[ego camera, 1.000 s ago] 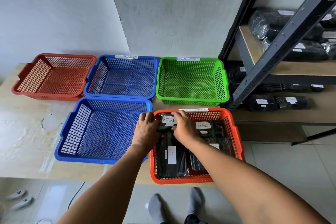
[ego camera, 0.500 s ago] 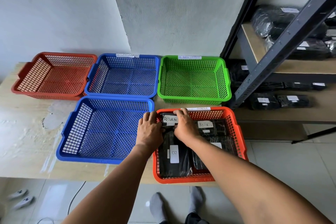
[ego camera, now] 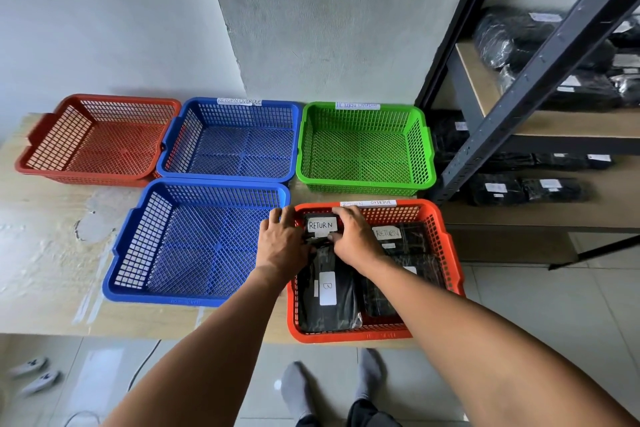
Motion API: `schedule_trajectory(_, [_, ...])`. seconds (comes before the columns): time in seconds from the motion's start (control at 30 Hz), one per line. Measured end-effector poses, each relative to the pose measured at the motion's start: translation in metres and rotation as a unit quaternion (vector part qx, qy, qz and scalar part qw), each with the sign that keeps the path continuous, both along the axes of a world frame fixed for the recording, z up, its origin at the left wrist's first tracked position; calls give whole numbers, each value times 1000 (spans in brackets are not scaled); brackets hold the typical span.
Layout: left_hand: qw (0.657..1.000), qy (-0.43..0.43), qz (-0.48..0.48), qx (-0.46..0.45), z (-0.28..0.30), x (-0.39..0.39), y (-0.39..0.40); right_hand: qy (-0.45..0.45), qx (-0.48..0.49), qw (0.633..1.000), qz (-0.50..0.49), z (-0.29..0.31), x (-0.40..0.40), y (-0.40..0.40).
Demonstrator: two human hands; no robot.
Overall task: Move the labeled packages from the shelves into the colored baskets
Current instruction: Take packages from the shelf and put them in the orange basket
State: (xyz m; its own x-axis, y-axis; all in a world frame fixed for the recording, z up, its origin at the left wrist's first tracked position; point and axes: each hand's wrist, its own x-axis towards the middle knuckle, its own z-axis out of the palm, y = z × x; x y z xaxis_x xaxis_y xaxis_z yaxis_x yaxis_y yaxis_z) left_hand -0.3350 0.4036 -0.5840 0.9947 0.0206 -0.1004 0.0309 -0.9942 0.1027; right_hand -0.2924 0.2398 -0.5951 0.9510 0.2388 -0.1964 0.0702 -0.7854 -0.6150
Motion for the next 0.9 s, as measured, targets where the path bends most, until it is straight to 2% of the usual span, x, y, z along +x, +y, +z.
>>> schedule_trajectory(0.13, [1000, -2, -11, -1, 1, -2, 3, -2, 12, 1000, -11, 5, -4, -7])
schedule_trajectory(0.23, [999, -3, -26, -29, 5, -7, 6, 10, -8, 1000, 21, 10, -9, -18])
schedule_trajectory(0.37, [995, 47, -58, -63, 11, -14, 15, 77, -106, 979, 153, 12, -20, -38])
schedule_trajectory(0.5, [981, 162, -96, -43, 8, -18, 23, 59, -230, 932, 275, 0, -35, -53])
schedule_trajectory(0.67, [968, 217, -125, 2, 10, -20, 22, 45, -268, 917, 291, -5, -45, -56])
schedule_trajectory(0.9, [968, 216, -117, 45, 6, -27, 12, 46, -287, 917, 274, 1, -53, -47])
